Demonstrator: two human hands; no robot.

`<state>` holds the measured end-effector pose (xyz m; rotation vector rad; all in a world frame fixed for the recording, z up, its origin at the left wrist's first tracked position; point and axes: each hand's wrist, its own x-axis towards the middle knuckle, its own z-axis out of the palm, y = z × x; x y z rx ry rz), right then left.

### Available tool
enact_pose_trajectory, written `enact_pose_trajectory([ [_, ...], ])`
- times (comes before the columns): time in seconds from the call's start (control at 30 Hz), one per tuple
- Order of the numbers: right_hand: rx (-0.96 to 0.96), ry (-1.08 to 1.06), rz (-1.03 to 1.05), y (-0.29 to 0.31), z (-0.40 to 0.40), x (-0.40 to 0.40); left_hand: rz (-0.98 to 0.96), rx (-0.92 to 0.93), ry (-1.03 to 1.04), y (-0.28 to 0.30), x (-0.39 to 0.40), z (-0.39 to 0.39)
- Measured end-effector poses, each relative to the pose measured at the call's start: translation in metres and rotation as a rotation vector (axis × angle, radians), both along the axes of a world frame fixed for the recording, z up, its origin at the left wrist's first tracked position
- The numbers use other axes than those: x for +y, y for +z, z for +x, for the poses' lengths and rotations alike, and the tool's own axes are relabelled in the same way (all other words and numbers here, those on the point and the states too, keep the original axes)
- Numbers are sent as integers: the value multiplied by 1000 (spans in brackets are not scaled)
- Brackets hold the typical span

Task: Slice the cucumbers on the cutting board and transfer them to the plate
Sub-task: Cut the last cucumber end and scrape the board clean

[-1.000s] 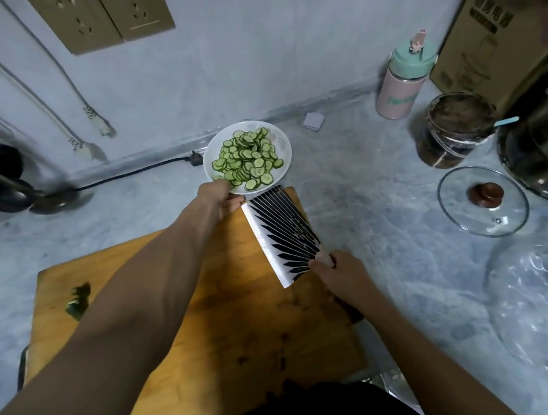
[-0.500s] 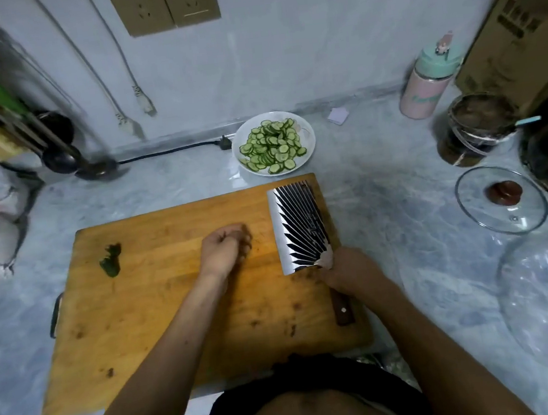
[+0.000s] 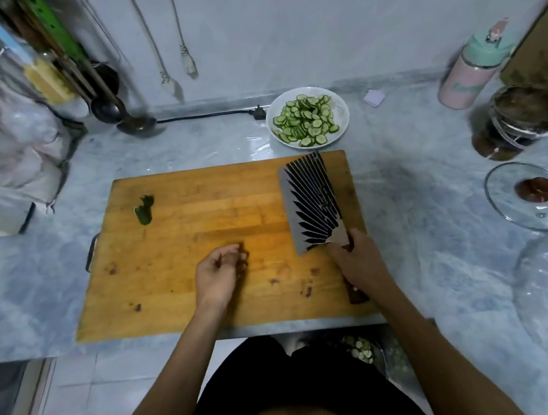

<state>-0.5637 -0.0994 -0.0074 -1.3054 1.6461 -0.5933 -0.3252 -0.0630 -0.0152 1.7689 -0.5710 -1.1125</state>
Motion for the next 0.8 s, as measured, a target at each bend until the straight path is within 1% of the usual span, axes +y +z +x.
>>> enact_pose_trajectory([
  [0.07, -3, 74, -33, 7, 14, 3, -22, -90, -1, 1, 10, 16],
  [0.13, -44, 148, -16, 12, 35, 3, -23, -206, -21, 4, 20, 38],
  [0.3, -115, 216, 33, 18, 97, 3, 38, -553, -61, 3, 30, 110],
  [0.37, -103, 233, 44, 18, 118, 5, 59, -697, -95, 2, 27, 141],
  [0.5, -44, 275, 40, 17, 148, 6, 58, -816, -144, 2, 4, 184],
  [0.7, 20, 240, 53, 20, 175, 9, 132, -1017, -313, 8, -66, 215],
  [0.8, -42, 192, 113, 22, 182, 14, 166, -1037, -385, 4, -94, 219],
])
